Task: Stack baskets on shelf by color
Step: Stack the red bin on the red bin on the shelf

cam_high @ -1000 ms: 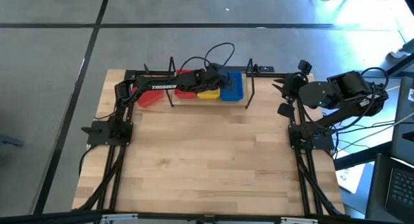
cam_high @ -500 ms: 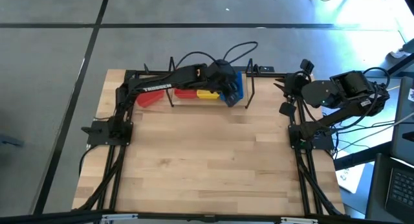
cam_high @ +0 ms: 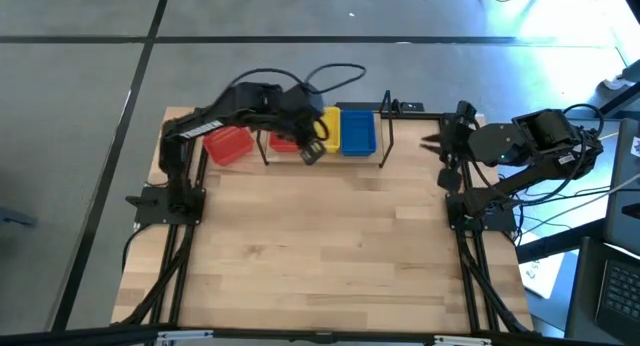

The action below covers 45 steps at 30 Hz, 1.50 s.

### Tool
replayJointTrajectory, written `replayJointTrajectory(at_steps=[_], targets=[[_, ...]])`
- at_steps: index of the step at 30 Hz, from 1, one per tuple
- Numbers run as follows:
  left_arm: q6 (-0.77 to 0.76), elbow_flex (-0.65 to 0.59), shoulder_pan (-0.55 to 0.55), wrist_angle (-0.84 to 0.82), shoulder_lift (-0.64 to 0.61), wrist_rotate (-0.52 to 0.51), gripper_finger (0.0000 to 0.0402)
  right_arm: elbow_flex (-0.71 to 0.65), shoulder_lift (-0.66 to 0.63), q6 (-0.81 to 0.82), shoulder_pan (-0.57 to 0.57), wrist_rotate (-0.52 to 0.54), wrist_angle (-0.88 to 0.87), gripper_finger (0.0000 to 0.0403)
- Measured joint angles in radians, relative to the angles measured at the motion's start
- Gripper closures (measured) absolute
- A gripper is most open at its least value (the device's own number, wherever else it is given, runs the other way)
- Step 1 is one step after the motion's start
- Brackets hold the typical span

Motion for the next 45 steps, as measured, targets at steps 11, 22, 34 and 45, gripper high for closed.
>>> replayJointTrajectory(at_steps=[11, 22, 34, 45], targets=[[-0.205, -0.058, -0.012, -0.213, -0.153, -0.122, 0.0333, 0.0, -0.002, -0.015, 0.0, -0.125, 0.001, 0.0343], [-0.408, -0.302, 0.121, -0.207, -0.327, -0.157, 0.0334, 0.0, -0.001, -0.037, 0.0, -0.107, 0.069, 0.0343], [-0.482, -0.754, 0.329, -0.217, -0.547, 0.058, 0.0334, 0.0, -0.001, -0.038, 0.0, -0.099, 0.107, 0.0343], [-0.23, -1.11, 0.424, -0.184, -0.621, 0.085, 0.0334, 0.0, -0.001, -0.038, 0.0, -0.099, 0.131, 0.0343]])
